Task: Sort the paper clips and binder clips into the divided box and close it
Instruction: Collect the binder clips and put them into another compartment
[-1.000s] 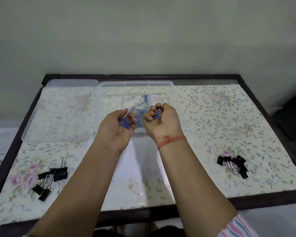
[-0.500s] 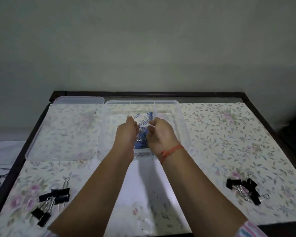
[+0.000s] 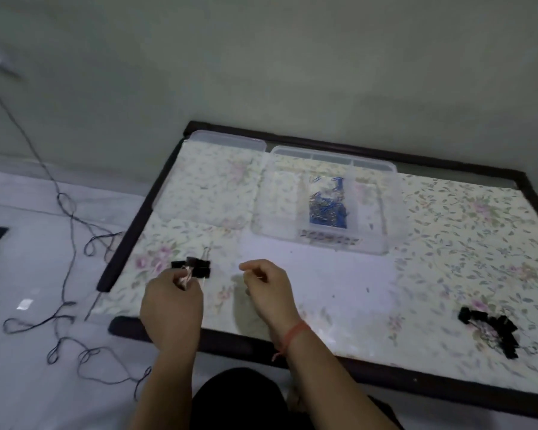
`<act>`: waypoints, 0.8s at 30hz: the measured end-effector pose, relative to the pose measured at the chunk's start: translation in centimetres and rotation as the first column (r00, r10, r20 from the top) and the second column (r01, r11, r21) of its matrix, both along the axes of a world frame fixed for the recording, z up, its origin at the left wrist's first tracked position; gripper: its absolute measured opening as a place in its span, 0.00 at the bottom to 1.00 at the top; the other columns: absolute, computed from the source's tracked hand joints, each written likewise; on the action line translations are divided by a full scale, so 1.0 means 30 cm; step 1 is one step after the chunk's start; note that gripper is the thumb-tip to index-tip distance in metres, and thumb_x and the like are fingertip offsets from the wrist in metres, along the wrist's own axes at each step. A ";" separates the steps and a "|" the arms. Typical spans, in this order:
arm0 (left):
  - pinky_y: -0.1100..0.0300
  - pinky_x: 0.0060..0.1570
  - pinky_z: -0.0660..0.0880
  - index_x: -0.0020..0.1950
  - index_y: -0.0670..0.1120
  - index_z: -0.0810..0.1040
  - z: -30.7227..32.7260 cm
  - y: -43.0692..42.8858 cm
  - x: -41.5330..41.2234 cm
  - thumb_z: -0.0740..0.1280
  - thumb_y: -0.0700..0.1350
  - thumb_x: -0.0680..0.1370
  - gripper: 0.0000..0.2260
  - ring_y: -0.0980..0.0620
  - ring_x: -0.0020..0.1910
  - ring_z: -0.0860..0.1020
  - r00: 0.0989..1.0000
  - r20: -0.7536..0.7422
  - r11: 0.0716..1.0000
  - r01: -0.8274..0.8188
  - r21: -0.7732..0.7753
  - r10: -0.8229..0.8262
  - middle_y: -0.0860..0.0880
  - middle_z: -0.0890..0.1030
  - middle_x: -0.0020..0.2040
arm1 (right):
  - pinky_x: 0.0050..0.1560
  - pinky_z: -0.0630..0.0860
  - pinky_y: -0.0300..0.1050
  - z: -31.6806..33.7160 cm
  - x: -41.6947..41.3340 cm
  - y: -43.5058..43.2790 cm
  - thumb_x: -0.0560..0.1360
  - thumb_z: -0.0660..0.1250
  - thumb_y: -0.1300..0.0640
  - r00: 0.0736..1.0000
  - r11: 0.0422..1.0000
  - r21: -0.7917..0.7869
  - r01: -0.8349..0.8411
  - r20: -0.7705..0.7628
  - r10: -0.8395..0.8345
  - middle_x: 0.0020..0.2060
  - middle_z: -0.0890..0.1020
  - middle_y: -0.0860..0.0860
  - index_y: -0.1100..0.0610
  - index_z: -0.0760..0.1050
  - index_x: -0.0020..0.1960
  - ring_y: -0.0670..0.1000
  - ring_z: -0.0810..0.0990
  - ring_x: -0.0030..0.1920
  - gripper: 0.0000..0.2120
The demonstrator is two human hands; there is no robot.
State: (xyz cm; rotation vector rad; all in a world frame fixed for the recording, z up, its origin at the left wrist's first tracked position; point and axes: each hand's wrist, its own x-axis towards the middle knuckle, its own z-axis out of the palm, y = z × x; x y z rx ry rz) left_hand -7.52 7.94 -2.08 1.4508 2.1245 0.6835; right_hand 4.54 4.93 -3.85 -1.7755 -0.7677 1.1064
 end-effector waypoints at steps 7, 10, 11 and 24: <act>0.58 0.42 0.64 0.54 0.41 0.78 -0.100 0.039 -0.118 0.72 0.44 0.70 0.15 0.41 0.48 0.77 0.999 -0.043 0.993 0.028 -0.113 -0.034 0.39 0.78 0.53 | 0.53 0.73 0.49 -0.080 -0.162 0.082 0.74 0.56 0.67 0.669 0.885 -0.107 -0.453 0.616 0.417 0.56 0.70 0.56 0.50 0.69 0.69 0.57 0.68 0.58 0.26; 0.57 0.44 0.65 0.51 0.42 0.78 -0.121 0.051 -0.121 0.73 0.42 0.70 0.12 0.43 0.50 0.77 0.995 -0.036 0.993 0.086 -0.080 -0.089 0.42 0.79 0.51 | 0.44 0.71 0.47 -0.098 -0.168 0.098 0.74 0.57 0.64 0.552 0.868 -0.152 -0.472 0.717 0.426 0.56 0.70 0.56 0.50 0.67 0.70 0.57 0.67 0.58 0.25; 0.57 0.44 0.66 0.49 0.42 0.78 -0.126 0.054 -0.123 0.72 0.42 0.70 0.10 0.44 0.49 0.77 0.993 -0.038 0.992 0.106 -0.073 -0.109 0.43 0.79 0.50 | 0.42 0.70 0.46 -0.098 -0.166 0.099 0.75 0.58 0.63 0.533 0.871 -0.151 -0.468 0.737 0.415 0.55 0.71 0.56 0.51 0.68 0.68 0.57 0.68 0.58 0.23; 0.60 0.39 0.76 0.54 0.47 0.76 -0.019 0.087 -0.190 0.60 0.39 0.78 0.09 0.49 0.35 0.76 0.746 0.647 0.912 0.142 -0.385 0.157 0.45 0.76 0.38 | 0.39 0.64 0.44 -0.074 -0.165 0.118 0.74 0.61 0.55 0.556 0.909 -0.230 -0.348 0.730 0.398 0.46 0.76 0.56 0.60 0.71 0.49 0.55 0.74 0.43 0.09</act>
